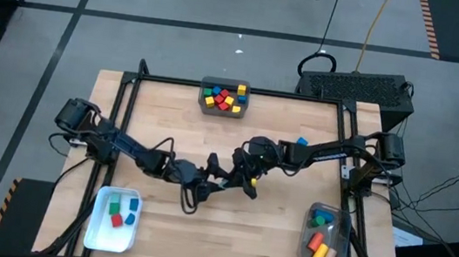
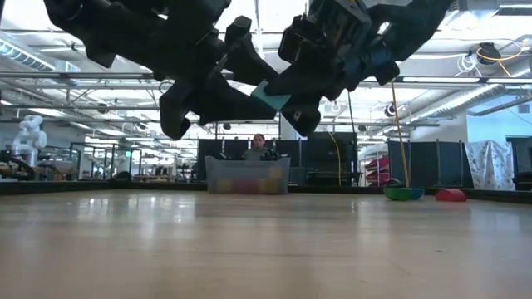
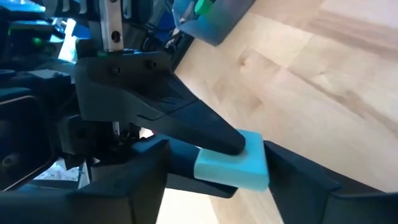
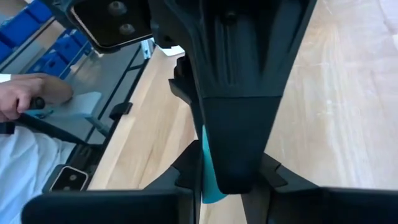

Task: Sort blocks by size
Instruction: Put the light blue half circle block into the white bin

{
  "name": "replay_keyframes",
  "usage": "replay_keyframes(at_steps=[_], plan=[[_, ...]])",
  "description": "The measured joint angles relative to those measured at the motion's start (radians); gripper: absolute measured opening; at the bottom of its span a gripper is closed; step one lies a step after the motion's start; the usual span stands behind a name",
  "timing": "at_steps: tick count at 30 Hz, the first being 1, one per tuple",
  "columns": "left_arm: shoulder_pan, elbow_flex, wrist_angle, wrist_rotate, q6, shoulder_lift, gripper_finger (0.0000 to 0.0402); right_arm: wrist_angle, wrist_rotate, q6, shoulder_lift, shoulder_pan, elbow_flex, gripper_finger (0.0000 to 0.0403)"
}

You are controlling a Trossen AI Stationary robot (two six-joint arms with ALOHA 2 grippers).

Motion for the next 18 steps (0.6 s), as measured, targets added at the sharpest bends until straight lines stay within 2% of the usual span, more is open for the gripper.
replay_keyframes(at_steps=[9,18], plan=[[-0.011,-0.001,-0.013,0.013,-0.004,0.0,0.0165,0.005,-0.009,0.001,0.0,0.0,0.0,0.0059],[-0.012,-0.003,0.007,0.01,-0.067,-0.001,0.015,0.004,-0.016,0.003,0.0,-0.006,0.0,0.0064]])
